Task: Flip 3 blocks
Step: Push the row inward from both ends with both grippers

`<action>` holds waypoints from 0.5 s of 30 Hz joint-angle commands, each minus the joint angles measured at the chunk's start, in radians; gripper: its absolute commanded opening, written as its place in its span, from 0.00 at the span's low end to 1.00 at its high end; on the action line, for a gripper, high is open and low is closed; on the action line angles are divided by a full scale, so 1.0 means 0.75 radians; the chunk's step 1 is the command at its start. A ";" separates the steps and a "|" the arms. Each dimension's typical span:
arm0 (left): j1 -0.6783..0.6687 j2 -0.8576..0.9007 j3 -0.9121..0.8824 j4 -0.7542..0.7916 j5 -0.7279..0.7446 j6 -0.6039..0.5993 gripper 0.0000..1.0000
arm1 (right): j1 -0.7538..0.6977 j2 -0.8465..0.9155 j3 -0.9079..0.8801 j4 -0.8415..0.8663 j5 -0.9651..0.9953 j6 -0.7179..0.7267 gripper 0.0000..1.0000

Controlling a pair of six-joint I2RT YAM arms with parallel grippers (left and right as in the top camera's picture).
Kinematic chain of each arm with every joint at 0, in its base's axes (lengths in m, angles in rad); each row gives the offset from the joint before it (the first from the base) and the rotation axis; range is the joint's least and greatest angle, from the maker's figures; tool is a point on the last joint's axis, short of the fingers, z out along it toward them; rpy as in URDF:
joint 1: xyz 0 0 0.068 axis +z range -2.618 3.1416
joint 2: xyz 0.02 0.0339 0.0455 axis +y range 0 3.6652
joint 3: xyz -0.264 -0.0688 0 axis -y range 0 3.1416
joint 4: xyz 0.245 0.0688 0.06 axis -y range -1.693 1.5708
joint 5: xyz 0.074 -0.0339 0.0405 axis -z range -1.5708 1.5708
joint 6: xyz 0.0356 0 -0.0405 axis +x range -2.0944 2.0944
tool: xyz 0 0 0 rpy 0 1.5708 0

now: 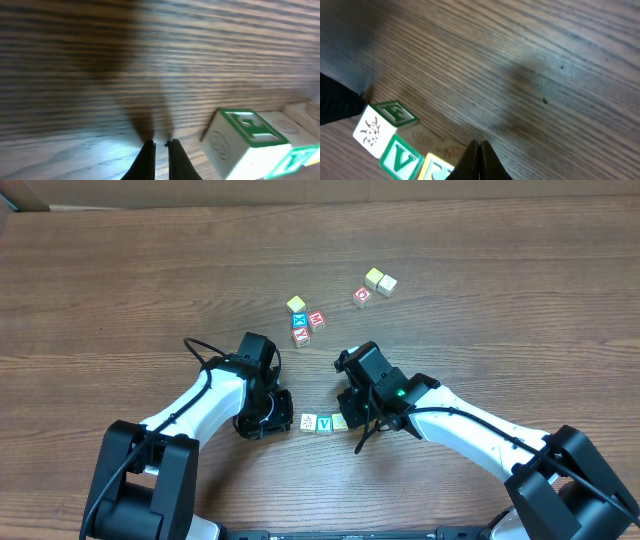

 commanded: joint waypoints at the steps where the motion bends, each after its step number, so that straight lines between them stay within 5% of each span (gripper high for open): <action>1: -0.005 0.010 -0.009 -0.005 -0.054 -0.017 0.04 | 0.005 -0.008 0.035 0.018 0.001 0.013 0.04; 15: -0.005 0.010 -0.009 -0.011 -0.053 -0.017 0.04 | 0.005 0.085 0.034 0.060 -0.096 0.014 0.04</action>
